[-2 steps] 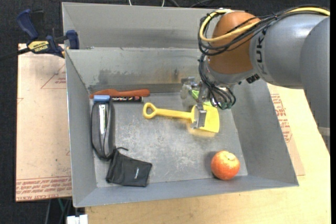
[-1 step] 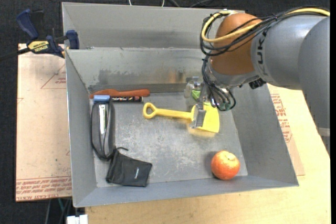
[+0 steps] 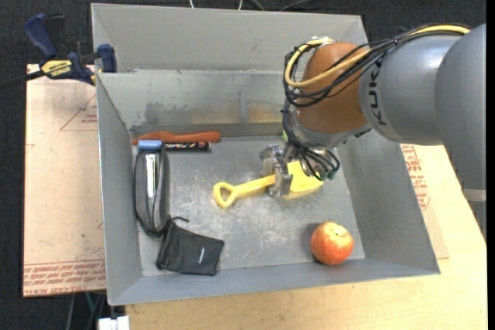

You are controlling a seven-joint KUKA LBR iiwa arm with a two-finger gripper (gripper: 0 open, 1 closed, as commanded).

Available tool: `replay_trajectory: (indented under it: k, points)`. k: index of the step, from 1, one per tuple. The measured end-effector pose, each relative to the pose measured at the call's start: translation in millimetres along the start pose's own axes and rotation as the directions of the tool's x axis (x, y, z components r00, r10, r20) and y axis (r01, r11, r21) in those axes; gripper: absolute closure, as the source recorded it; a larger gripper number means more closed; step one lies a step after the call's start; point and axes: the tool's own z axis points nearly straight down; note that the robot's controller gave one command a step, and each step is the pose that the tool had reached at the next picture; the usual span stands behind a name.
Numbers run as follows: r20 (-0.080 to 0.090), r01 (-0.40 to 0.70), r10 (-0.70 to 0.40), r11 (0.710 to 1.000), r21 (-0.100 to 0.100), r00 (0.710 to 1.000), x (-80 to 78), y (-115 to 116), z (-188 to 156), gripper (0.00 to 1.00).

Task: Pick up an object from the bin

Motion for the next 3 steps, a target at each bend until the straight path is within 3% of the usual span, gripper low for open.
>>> replay_trajectory:
  k: [1,2,3]
  points:
    - [0.000,-0.001,0.001,1.000,0.000,1.000,0.0,0,0,1.00]
    - [0.001,-0.315,0.315,0.949,-0.001,0.949,33.7,-39,-44,1.00]
    - [0.001,-0.315,0.315,0.949,-0.001,0.949,33.7,-39,-44,1.00]
